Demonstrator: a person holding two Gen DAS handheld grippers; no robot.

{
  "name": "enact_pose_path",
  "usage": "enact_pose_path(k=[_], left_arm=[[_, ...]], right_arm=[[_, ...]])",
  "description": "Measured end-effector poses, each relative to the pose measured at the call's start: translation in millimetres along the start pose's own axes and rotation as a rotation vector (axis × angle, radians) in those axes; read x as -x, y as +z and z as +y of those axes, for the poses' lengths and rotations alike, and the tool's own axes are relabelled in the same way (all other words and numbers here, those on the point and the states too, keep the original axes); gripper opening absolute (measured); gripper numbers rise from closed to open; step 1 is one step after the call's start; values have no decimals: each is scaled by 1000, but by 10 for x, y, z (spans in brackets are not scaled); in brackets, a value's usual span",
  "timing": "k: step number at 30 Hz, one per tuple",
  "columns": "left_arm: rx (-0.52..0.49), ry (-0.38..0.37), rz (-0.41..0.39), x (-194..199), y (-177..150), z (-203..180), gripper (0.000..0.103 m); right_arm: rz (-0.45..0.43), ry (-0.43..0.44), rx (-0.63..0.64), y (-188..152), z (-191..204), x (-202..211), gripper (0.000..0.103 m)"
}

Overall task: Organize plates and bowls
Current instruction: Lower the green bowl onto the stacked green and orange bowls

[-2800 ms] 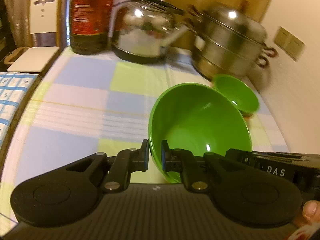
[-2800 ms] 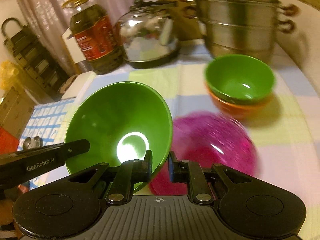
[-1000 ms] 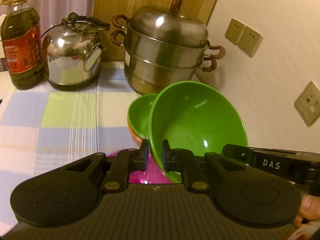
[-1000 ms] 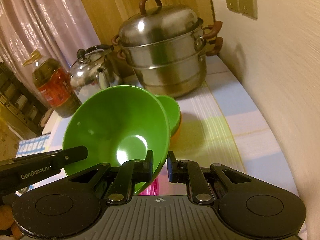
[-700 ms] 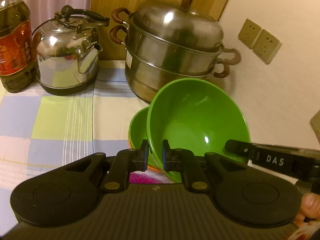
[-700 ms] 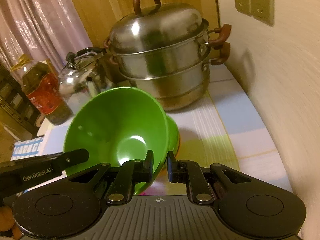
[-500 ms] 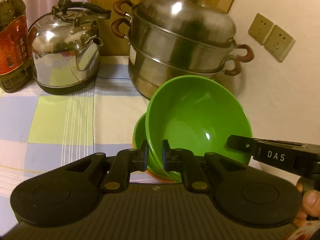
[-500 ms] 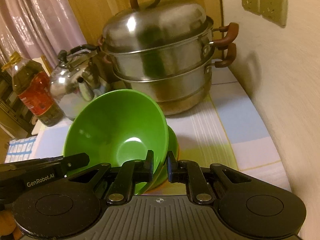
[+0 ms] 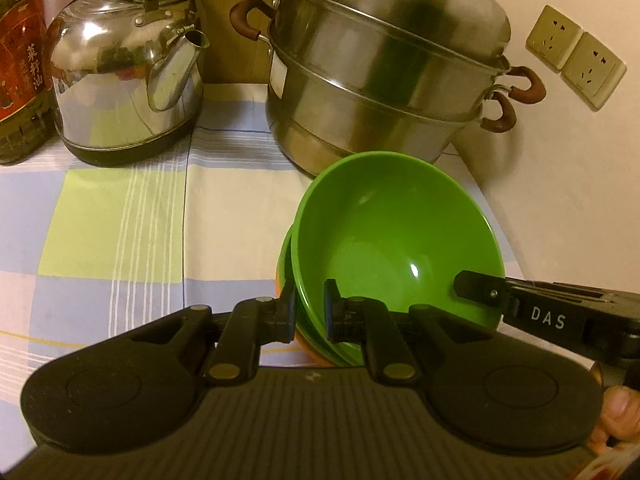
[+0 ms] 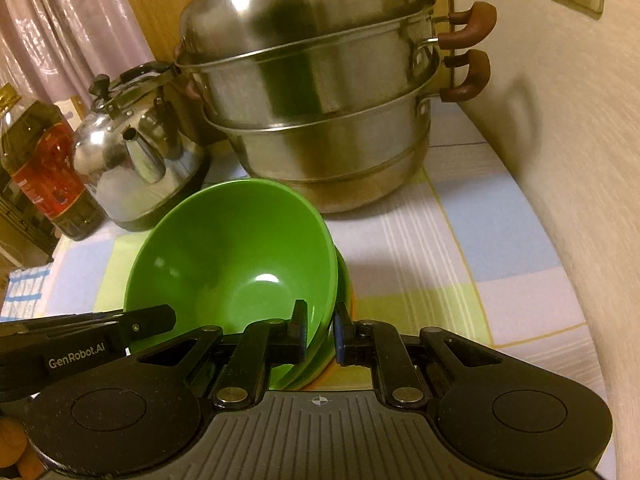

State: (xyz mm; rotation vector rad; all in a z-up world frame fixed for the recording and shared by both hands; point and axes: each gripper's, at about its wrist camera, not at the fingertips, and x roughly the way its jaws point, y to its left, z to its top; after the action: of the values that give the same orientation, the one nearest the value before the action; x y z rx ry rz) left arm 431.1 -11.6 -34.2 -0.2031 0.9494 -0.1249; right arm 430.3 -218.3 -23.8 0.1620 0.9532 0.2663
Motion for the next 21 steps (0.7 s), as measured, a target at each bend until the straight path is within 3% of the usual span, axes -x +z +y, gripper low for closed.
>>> enact_pose_path(k=[11, 16, 21], left_arm=[[-8, 10, -2, -58, -10, -2, 12], [-17, 11, -3, -76, -18, -7, 18], [-35, 19, -40, -17, -15, -24, 17]], right_arm=[[-9, 4, -2, -26, -19, -51, 13], [-17, -4, -8, -22, -36, -60, 13], [-41, 16, -41, -23, -114, -20, 15]])
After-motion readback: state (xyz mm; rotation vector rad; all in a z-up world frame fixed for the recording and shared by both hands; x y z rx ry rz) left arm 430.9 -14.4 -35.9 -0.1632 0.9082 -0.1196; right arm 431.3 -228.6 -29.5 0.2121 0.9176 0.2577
